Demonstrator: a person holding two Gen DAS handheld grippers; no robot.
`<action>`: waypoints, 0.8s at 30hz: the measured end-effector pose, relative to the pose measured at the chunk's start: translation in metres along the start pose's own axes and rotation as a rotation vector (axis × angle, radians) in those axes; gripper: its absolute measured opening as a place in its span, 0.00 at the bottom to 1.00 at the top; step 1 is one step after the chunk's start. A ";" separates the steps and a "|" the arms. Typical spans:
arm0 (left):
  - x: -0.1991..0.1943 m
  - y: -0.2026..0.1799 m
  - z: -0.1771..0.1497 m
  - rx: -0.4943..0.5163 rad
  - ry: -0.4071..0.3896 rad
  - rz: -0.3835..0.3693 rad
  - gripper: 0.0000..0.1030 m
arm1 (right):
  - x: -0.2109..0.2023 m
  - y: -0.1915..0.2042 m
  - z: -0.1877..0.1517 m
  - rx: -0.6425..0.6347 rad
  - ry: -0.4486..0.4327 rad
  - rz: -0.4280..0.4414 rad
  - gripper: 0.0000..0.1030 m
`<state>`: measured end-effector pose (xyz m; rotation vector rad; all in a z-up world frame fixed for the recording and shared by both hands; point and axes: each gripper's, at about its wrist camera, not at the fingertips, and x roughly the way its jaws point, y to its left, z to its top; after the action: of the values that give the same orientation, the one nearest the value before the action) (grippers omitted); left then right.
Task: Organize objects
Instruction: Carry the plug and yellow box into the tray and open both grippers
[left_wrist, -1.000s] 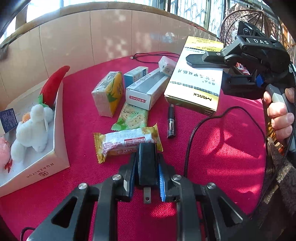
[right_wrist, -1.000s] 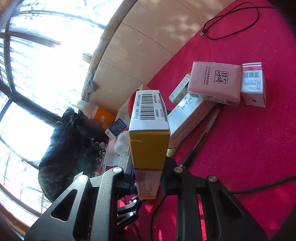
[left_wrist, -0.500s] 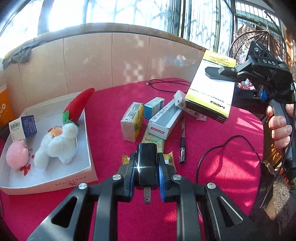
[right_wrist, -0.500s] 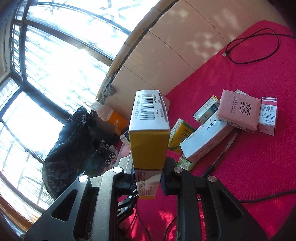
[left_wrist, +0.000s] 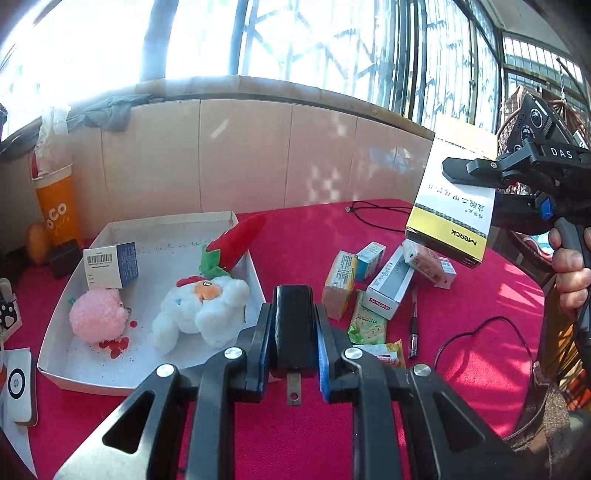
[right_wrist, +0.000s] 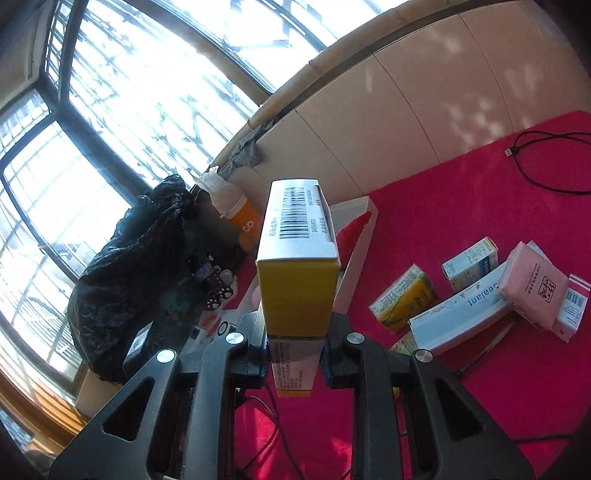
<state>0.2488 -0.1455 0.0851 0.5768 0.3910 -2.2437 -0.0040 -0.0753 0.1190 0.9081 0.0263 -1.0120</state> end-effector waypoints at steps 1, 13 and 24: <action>-0.002 0.006 0.002 -0.006 -0.006 0.015 0.19 | 0.005 0.005 0.002 -0.016 0.012 -0.002 0.19; -0.006 0.092 0.022 -0.134 -0.036 0.179 0.19 | 0.078 0.064 0.041 -0.190 0.136 -0.049 0.19; 0.016 0.138 0.013 -0.202 0.036 0.229 0.19 | 0.194 0.054 0.040 -0.144 0.305 -0.163 0.19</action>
<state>0.3392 -0.2517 0.0741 0.5276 0.5353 -1.9507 0.1293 -0.2298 0.0998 0.9310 0.4303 -0.9994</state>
